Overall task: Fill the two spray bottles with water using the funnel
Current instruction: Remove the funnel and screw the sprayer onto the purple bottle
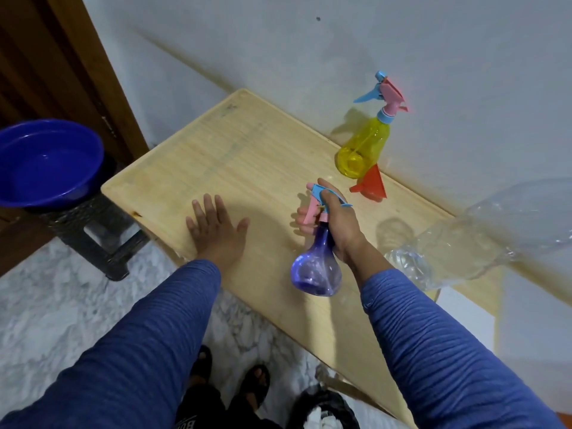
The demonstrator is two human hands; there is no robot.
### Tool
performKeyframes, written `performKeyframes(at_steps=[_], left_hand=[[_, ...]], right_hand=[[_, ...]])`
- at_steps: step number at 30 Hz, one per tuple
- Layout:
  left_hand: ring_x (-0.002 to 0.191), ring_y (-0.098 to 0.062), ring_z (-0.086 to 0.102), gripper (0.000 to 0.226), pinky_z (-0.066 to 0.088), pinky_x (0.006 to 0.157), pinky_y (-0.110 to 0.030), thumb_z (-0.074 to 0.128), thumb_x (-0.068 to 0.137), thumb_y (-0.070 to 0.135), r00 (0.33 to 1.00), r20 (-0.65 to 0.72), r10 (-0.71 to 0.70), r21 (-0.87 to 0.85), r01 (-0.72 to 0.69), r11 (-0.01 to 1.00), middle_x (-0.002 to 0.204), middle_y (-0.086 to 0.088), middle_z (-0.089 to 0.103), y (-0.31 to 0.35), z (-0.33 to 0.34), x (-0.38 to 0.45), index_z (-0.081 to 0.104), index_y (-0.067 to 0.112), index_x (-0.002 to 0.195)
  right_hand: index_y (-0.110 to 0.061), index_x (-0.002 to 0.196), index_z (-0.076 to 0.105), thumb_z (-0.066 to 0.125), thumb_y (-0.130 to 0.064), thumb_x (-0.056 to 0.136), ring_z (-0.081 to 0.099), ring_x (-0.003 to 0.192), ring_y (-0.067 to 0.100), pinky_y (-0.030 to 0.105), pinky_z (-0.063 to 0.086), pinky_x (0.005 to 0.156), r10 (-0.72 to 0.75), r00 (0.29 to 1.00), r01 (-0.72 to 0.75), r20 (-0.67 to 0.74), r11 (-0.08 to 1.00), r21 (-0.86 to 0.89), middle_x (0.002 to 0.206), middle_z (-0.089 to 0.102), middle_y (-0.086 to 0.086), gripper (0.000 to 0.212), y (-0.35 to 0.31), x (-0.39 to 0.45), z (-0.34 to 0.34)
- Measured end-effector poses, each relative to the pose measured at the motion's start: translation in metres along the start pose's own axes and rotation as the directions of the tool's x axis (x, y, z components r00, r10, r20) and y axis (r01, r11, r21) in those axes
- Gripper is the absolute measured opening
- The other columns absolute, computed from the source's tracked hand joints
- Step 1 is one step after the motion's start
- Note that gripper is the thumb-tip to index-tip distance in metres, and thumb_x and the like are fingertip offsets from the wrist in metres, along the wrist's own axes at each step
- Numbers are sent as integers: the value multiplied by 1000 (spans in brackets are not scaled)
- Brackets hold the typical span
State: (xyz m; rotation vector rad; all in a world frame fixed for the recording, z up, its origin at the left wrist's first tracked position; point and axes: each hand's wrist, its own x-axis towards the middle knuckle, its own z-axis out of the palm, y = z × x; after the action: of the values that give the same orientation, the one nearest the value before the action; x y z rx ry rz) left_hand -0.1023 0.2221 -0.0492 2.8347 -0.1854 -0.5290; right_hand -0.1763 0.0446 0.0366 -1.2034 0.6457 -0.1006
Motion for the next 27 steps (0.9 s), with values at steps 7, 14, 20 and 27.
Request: performKeyframes(at_steps=[7, 14, 20, 27], left_hand=[[141, -29, -23, 79, -10, 115, -50, 19, 93, 58, 1000, 5, 24, -20, -24, 1000, 156, -9, -20, -2, -4, -2, -13, 10, 147], [146, -20, -1, 54, 9, 117, -42, 35, 99, 36, 881, -119, 458, -340, -469, 815, 157, 0, 13, 24, -10, -13, 20, 20, 148], [135, -2, 4, 103, 14, 101, -9, 14, 66, 88, 714, -36, 699, -598, -576, 558, 139, 20, 25, 36, -9, -25, 31, 23, 144], [134, -17, 38, 67, 33, 102, -24, 35, 78, 53, 691, 18, 722, -575, -584, 573, 145, 4, 42, 35, -12, -19, 39, 28, 140]], right_hand=[[-27, 142, 35, 42, -28, 100, 57, 120, 19, 36, 46, 95, -300, 949, 312, 101, 938, -151, 116, 64, -22, 43, -18, -5, -5], [-54, 122, 44, 49, -37, 92, 56, 102, 0, 23, 44, 89, -371, 916, 400, 149, 858, -321, 138, 52, -7, 35, -17, -26, 0], [-47, 129, 42, 62, -28, 87, 57, 88, -3, 16, 44, 89, -377, 925, 371, 49, 866, -336, 129, 57, -6, 50, 0, -41, 7], [-14, 128, 55, 69, -13, 83, 52, 97, -14, 8, 40, 87, -415, 854, 240, -313, 849, -470, 115, 60, -1, 47, 62, -65, 18]])
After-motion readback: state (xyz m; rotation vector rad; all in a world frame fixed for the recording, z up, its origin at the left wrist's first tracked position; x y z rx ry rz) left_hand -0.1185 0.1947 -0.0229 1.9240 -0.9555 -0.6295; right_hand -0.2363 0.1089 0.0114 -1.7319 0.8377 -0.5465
